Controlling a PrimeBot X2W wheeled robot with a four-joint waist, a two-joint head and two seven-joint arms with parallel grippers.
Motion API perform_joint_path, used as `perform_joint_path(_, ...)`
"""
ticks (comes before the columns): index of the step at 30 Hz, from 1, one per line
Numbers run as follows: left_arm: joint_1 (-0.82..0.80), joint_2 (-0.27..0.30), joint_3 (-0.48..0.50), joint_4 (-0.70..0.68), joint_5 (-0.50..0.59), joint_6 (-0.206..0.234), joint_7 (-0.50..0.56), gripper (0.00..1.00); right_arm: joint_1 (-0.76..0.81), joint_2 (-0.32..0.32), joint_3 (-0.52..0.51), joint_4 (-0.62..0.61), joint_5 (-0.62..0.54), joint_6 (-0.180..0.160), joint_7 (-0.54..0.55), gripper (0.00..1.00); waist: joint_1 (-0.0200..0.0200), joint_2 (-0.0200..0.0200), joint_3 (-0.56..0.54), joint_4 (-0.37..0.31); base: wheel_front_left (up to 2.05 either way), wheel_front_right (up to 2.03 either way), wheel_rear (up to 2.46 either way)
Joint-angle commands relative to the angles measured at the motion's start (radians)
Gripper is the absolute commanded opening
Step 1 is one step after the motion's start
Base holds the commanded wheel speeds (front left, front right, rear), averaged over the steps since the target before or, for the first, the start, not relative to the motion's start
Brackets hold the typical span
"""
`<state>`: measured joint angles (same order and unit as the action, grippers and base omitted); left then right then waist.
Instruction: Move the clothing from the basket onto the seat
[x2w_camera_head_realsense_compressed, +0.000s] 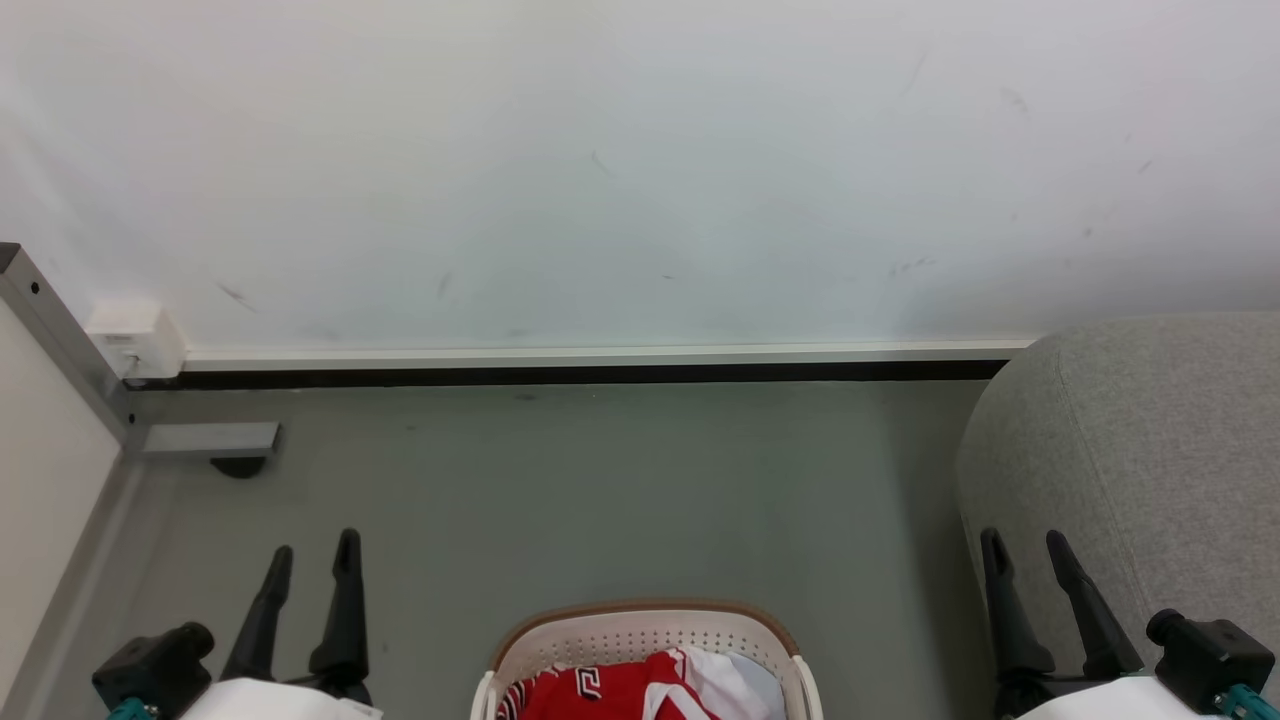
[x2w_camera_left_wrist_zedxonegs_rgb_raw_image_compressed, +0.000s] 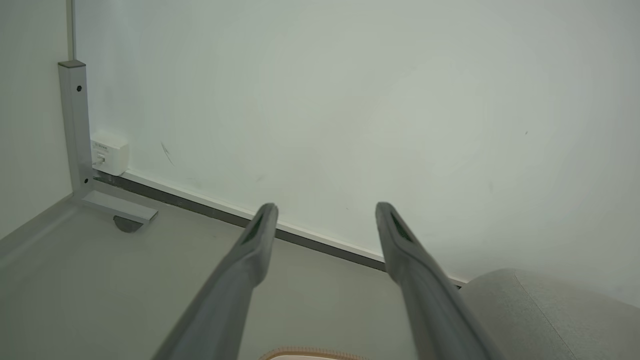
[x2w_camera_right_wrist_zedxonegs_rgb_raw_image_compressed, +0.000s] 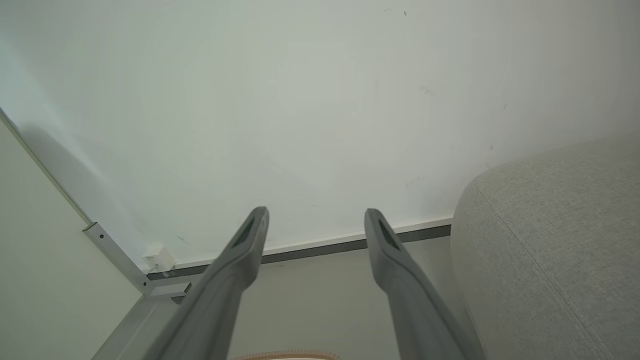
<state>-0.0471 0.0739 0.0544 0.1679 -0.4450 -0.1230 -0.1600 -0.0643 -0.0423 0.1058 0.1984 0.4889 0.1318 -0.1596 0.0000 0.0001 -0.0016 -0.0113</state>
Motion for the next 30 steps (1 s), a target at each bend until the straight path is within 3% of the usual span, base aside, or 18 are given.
perform_joint_path(1,0.003,0.01,0.001,-0.003,0.03,0.001,-0.009,1.0,-0.009,-0.01,-0.001,0.001,-0.024,-0.001,-0.01,1.0,0.0,-0.0001,0.0,-0.001,0.0,0.0,0.0)
perform_joint_path(30,0.006,0.01,-0.005,0.002,0.269,-0.005,-0.074,1.0,-0.014,-0.011,0.026,0.007,-0.225,-0.002,-0.072,1.0,0.0,-0.0001,0.0,-0.004,0.0,0.0,0.0)
